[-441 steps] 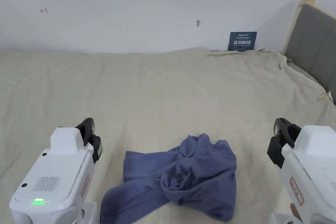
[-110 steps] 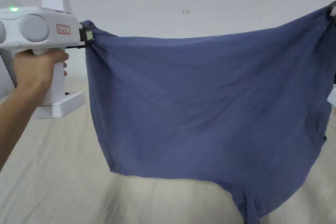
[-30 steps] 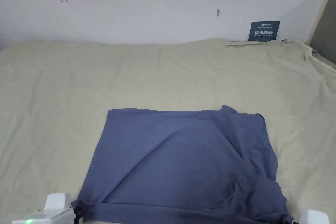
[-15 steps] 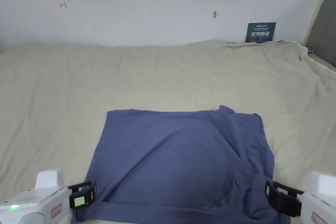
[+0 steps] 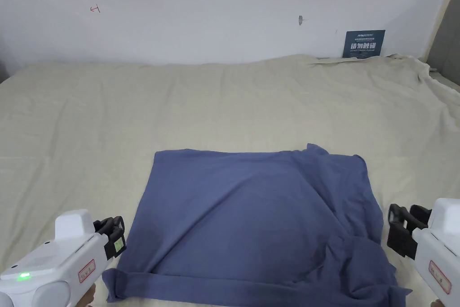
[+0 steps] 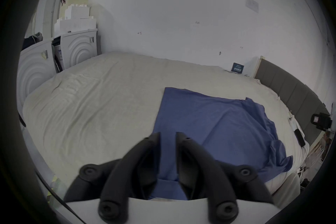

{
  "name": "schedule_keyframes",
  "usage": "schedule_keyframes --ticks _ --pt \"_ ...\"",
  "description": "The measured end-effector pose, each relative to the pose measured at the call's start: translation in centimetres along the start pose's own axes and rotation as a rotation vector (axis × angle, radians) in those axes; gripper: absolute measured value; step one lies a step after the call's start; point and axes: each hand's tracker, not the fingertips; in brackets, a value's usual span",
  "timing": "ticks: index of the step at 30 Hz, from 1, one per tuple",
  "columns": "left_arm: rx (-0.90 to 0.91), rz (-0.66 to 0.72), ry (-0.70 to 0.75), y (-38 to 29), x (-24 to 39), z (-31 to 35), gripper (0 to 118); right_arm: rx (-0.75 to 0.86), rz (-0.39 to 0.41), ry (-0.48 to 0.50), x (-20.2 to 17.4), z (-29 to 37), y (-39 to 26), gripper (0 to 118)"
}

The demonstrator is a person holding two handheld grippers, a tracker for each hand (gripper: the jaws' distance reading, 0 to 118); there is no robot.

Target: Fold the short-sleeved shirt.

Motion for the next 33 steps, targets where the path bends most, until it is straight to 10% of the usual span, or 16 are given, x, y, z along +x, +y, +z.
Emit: schedule_keyframes --ticks 3,13,15,18,20,28,33 --pt "-0.014 -0.027 0.005 -0.6 0.5 0.0 0 0.009 -0.001 0.023 0.4 -0.2 -0.4 0" --pt "-0.299 -0.087 0.003 -1.7 -0.3 -2.3 2 -0.012 -0.035 0.040 1.5 -0.5 -0.8 0" --pt "-0.349 -0.082 0.029 -2.4 -0.8 -3.2 22 -0.016 -0.032 0.036 1.4 -0.5 -0.8 0" --pt "-0.414 -0.086 0.069 -3.4 -1.5 -4.3 89 -0.027 -0.043 0.039 1.7 -0.5 -1.0 0" --pt "-0.432 -0.072 0.083 -4.0 -1.6 -4.3 99 -0.034 -0.052 0.041 1.8 -0.6 -1.2 0" --pt "-0.524 -0.037 0.116 -6.2 -2.4 -6.3 96 -0.056 -0.054 0.031 2.3 -0.7 -1.8 0" --pt "-0.534 -0.026 0.054 -6.9 -2.6 -7.2 40 -0.068 -0.056 0.028 2.6 -0.8 -1.9 0"
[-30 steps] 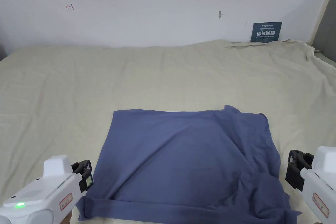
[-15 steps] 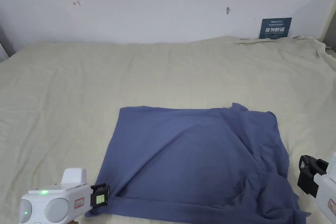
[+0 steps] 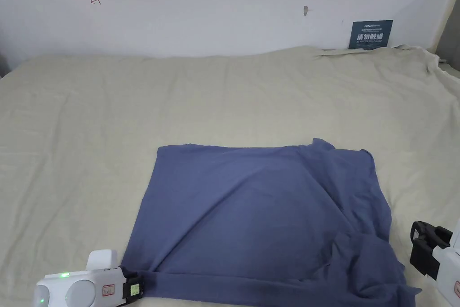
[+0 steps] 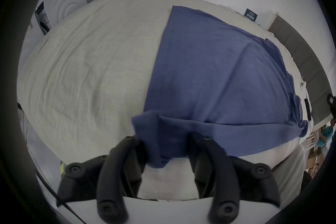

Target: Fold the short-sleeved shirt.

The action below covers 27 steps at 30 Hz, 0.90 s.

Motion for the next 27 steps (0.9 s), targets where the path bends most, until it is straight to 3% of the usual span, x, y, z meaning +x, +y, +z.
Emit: schedule_keyframes --ticks 2,8,10,11,13,15,23,27 --pt "0.009 -0.032 -0.047 0.2 0.4 0.1 13 -0.003 -0.001 -0.002 -0.4 0.5 0.1 0" --pt "0.034 -0.091 -0.012 0.2 1.6 1.0 9 -0.022 -0.014 -0.008 -0.3 0.6 -0.1 1" --pt "0.057 -0.096 -0.019 0.3 1.7 1.7 9 -0.048 -0.023 -0.012 -0.2 0.3 -0.4 9" --pt "0.064 -0.096 -0.024 0.6 1.3 1.8 9 -0.066 -0.022 -0.013 -0.1 0.1 -0.5 21" --pt "0.080 -0.101 -0.031 0.7 1.3 2.4 9 -0.095 -0.015 -0.014 0.3 -0.5 -1.3 64" --pt "0.097 -0.104 -0.037 0.9 1.7 3.9 9 -0.156 -0.002 -0.019 0.3 -1.2 -2.1 98" --pt "0.122 -0.099 -0.055 1.1 1.3 4.2 9 -0.342 0.008 -0.039 1.2 -4.7 -7.5 101" --pt "0.116 -0.095 -0.055 1.0 0.9 3.8 9 -0.407 0.007 -0.036 2.0 -6.7 -10.3 93"
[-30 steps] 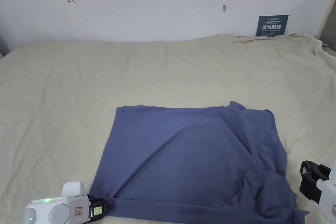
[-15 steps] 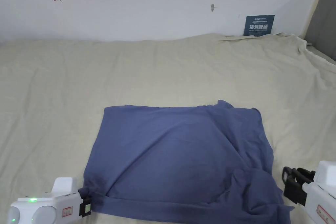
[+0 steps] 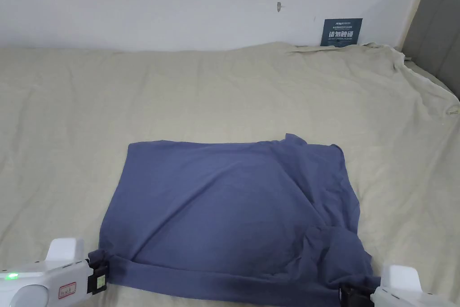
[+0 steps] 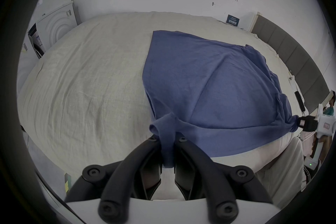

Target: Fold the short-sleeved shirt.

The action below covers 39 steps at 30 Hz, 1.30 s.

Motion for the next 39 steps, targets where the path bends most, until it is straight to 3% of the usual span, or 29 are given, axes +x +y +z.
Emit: schedule_keyframes --ticks 3,5,7,8,16,24,39 --pt "-0.006 0.007 0.000 -0.2 -0.2 -0.2 9 -0.020 -0.006 0.009 -0.4 -0.5 -0.6 71" --pt "-0.009 0.013 -0.002 0.0 0.0 0.1 9 -0.020 0.003 0.020 -0.6 -0.7 -0.7 46" --pt "-0.013 0.020 -0.001 -0.1 -0.1 0.0 9 -0.006 0.045 -0.011 -1.2 -0.1 -0.8 13" --pt "-0.014 0.022 -0.002 -0.1 -0.1 0.2 9 0.004 0.045 0.009 -1.2 0.1 -0.8 11" --pt "0.002 0.070 -0.013 -0.1 -0.7 -0.1 9 0.075 0.020 0.061 -0.8 3.4 0.7 9" --pt "0.073 0.156 -0.028 3.6 -1.5 -0.4 9 0.203 -0.003 0.102 -0.9 5.3 7.1 9" --pt "-0.007 0.047 0.081 12.2 1.3 -9.6 9 0.094 -0.014 0.048 -1.3 -5.7 15.4 9"
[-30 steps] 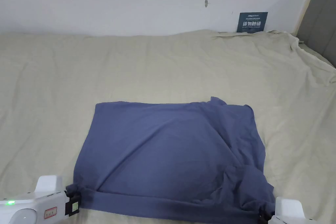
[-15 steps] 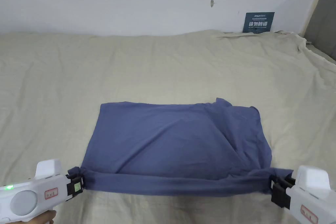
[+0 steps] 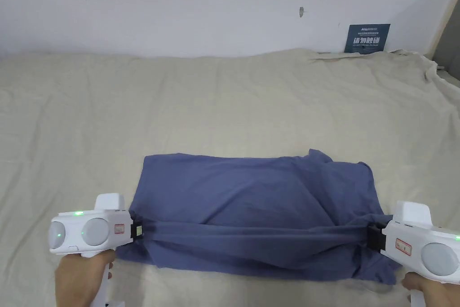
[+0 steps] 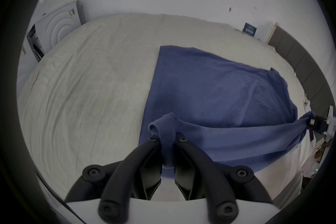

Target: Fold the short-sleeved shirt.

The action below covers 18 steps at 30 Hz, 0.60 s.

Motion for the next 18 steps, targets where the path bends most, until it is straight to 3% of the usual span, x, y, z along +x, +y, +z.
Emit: schedule_keyframes --ticks 9,14,17,18 --pt "-0.051 0.012 0.038 0.6 1.4 -3.7 10 -0.116 -0.017 -0.037 0.8 -6.1 0.4 9" --pt "-0.078 -0.016 0.062 1.1 2.2 -2.7 16 -0.129 0.001 -0.053 -0.6 -5.5 0.1 9" --pt "-0.082 -0.018 0.080 1.4 2.0 -2.0 47 -0.111 0.007 -0.068 -1.3 -3.8 0.6 22" --pt "-0.073 -0.008 0.074 1.6 1.9 -1.3 66 -0.086 0.011 -0.066 -1.1 -3.2 0.9 40"
